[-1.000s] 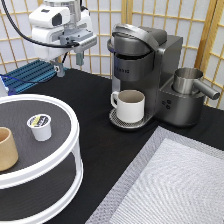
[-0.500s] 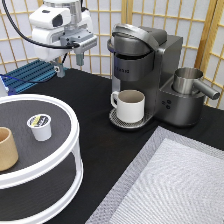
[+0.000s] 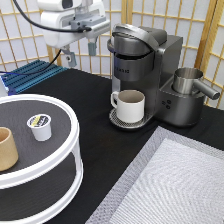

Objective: Make coffee

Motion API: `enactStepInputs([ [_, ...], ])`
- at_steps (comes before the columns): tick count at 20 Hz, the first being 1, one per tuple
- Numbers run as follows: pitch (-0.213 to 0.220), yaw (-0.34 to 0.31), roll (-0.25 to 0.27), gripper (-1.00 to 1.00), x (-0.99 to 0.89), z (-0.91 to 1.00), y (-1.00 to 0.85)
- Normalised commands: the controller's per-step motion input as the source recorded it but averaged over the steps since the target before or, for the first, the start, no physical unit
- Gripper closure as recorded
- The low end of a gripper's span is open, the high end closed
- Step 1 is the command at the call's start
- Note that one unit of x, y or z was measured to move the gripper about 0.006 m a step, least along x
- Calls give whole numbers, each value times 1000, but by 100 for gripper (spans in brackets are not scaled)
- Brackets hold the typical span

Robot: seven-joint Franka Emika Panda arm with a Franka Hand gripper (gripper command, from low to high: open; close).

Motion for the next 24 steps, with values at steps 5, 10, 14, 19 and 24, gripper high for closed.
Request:
enactStepInputs([
  [5,119,-43,0,-100,937,629,0],
  [10,160,-40,34,-100,863,482,0],
  [14,232,-19,64,-100,616,421,145],
  [19,241,-2,39,-100,366,542,342],
  [24,214,-7,5,-100,352,566,428],
])
